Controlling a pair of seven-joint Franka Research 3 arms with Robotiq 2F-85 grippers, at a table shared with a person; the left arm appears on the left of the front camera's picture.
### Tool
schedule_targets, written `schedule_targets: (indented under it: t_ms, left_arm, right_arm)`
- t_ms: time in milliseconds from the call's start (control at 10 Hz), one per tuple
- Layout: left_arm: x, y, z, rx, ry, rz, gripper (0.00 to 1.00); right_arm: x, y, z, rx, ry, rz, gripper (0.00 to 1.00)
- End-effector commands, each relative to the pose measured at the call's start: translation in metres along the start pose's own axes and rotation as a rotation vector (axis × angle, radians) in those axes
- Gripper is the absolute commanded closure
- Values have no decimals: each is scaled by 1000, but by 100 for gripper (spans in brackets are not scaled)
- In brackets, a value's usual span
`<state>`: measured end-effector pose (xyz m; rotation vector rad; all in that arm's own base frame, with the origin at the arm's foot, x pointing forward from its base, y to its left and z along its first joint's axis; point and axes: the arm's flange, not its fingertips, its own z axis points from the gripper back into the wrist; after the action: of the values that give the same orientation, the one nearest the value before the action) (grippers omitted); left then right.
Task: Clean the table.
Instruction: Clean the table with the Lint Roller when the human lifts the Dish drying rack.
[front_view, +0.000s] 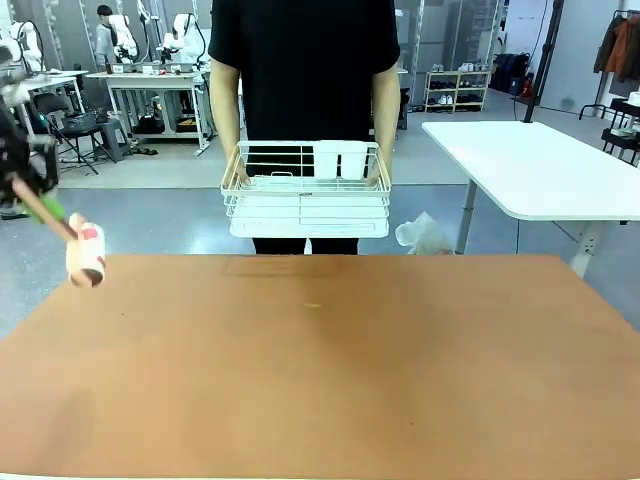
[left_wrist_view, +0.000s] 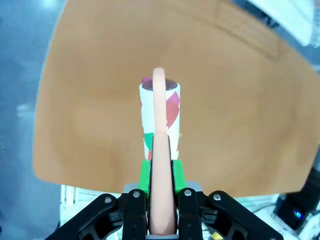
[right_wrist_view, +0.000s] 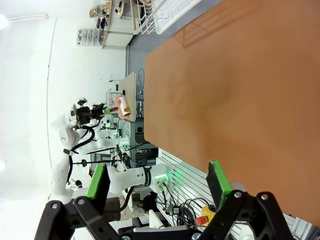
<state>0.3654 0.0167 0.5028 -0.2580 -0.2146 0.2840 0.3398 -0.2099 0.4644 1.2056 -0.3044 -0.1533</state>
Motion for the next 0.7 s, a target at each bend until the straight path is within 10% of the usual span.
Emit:
schedule_targets:
  t_ms: [0,600]
  left_arm:
    - [40,-27,-16,-49,43,-101,79]
    - [0,0,0,0,0,0,79]
  right_arm:
    - [-2,2,0,12,-5,21,0]
    - [-2,2,0,12,-5,21,0]
